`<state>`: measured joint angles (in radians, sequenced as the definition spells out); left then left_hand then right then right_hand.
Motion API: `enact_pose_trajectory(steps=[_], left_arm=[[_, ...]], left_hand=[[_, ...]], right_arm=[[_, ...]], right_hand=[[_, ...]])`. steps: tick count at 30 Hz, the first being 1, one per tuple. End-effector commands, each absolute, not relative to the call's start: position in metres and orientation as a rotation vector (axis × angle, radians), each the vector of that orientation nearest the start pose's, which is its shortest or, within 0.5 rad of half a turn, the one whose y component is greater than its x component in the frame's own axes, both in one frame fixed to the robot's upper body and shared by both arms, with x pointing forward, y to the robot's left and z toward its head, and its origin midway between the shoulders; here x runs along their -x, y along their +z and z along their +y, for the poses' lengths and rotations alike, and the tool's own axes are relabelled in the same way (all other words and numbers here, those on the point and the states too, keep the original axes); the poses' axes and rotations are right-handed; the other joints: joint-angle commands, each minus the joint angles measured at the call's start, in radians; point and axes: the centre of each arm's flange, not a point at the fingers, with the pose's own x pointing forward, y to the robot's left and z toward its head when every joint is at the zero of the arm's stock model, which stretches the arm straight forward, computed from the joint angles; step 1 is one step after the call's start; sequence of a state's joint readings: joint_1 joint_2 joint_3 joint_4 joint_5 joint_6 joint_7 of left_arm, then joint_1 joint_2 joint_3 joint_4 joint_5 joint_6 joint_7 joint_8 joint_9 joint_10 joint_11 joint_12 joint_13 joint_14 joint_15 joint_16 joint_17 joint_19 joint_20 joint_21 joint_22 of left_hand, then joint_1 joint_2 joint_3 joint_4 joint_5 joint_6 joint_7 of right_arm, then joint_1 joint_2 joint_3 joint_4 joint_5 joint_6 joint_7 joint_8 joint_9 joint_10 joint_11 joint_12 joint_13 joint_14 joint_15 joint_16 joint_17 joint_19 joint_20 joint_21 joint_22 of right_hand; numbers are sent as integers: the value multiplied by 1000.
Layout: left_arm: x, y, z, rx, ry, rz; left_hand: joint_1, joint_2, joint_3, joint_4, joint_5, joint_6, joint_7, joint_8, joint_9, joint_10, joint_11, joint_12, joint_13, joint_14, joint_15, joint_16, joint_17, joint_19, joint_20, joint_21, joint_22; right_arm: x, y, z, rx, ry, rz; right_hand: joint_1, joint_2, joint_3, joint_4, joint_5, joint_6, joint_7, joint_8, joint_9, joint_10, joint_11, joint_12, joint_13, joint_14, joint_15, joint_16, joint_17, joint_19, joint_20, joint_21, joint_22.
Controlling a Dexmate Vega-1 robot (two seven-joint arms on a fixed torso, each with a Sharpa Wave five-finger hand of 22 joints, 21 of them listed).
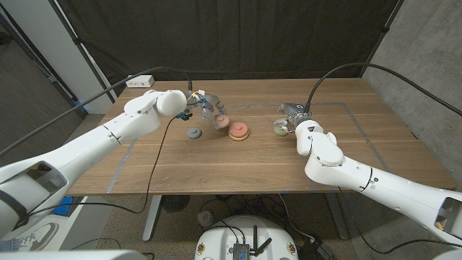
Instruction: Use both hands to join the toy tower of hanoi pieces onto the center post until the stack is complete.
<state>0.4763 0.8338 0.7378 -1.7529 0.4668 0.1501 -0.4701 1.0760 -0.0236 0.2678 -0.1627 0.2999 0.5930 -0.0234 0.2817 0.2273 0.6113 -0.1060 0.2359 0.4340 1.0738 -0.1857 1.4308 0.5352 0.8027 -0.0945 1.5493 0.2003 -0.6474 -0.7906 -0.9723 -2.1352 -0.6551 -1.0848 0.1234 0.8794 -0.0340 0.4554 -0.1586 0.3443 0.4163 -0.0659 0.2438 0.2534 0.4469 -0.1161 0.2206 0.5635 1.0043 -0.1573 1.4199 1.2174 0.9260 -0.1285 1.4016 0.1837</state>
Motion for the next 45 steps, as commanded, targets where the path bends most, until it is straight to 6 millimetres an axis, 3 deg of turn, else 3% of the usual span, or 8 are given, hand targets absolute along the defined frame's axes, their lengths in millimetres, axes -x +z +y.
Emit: enact_pose_trajectory(steps=[1, 28, 45], left_arm=[[-610, 86, 180, -1632, -339, -486], [-620, 92, 152, -1669, -396, -532], [-624, 84, 137, -1695, -444, -539]], left_hand=[[-3, 20, 10, 5, 2, 10, 2, -2, 15, 64, -51, 0, 61, 10, -34, 0, 6, 9, -117, 0, 0], [-2, 21, 13, 4, -3, 15, 0, -11, 17, 72, -52, -16, 75, 9, -34, -12, 11, 9, -116, 0, 0], [0, 20, 14, 3, -5, 9, 3, -21, 18, 73, -50, -26, 75, 13, -34, -16, 17, 8, -117, 0, 0]], right_arm=[[-546, -2, -169, 1418, -217, -255], [-546, -3, -173, 1404, -230, -239], [-545, -3, -177, 1398, -242, -228]], right_hand=[[-2, 9, 5, 1, 7, 10, 0, 1, 1, 12, -3, -2, 1, 12, -60, 2, 5, 7, -90, -2, 2], [-2, 10, 7, 1, 9, 12, 0, 0, 2, 14, -1, -3, 2, 11, -60, 1, 3, 8, -90, -3, 2], [-2, 10, 8, 0, 10, 13, -1, 0, 2, 15, -3, -5, 3, 12, -60, 1, 3, 8, -91, -3, 1]])
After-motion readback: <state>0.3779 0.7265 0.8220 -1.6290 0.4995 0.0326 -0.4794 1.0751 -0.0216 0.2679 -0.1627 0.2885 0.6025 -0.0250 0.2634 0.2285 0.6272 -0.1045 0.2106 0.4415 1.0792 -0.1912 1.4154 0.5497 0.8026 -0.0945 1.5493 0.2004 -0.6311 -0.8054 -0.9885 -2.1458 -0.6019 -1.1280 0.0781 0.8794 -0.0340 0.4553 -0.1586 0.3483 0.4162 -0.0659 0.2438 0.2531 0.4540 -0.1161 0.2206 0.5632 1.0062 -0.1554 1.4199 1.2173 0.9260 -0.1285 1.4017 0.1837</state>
